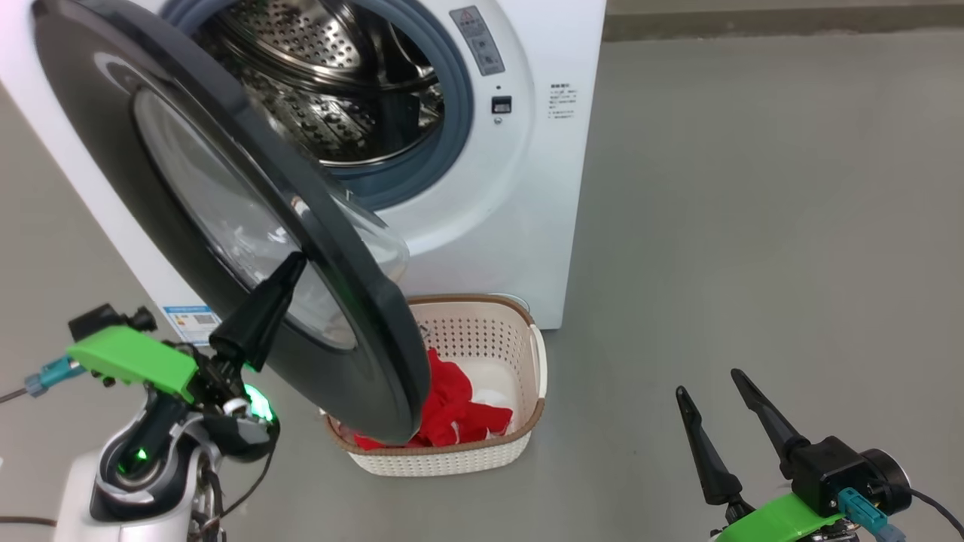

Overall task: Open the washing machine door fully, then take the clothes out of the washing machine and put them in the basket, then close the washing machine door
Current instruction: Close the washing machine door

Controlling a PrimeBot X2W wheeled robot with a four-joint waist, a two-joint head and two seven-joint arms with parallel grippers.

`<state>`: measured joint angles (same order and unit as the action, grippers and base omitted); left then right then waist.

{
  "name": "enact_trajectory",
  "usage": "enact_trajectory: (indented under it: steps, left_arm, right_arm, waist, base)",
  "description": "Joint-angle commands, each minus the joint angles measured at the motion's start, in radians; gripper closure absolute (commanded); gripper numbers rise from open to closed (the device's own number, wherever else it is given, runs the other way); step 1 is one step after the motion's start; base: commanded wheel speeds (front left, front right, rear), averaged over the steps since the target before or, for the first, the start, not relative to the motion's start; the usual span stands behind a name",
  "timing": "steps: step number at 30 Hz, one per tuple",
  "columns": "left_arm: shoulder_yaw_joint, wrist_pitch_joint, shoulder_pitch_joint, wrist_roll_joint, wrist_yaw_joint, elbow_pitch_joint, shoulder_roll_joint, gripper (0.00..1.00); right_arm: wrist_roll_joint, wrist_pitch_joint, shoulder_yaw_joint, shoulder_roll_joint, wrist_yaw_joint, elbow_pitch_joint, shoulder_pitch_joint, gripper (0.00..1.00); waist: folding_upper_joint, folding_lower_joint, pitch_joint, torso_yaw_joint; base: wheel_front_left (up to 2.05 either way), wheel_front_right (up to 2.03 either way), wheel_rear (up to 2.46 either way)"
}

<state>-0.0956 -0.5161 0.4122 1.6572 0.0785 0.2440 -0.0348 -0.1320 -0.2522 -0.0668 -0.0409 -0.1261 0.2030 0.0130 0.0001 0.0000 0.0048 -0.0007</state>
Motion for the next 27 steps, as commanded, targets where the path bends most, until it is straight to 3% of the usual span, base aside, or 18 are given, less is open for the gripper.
enact_trajectory:
  steps: [1, 27]
  left_arm:
    - [-0.02, 0.008, 0.054, 0.011, -0.013, -0.017, -0.015, 1.0]
    - [0.003, 0.085, 0.234, 0.014, -0.082, 0.133, -0.021, 1.0]
  right_arm:
    - [-0.004, -0.01, -0.018, -0.009, -0.005, -0.027, -0.049, 0.0]
    - [-0.013, -0.01, -0.021, -0.009, -0.005, -0.037, -0.098, 0.0]
  waist:
    - [-0.0001, 0.0, 0.015, -0.014]
    - [-0.0001, 0.0, 0.105, -0.115]
  base:
    - [0.0, 0.0, 0.0]
    - [0.0, 0.0, 0.0]
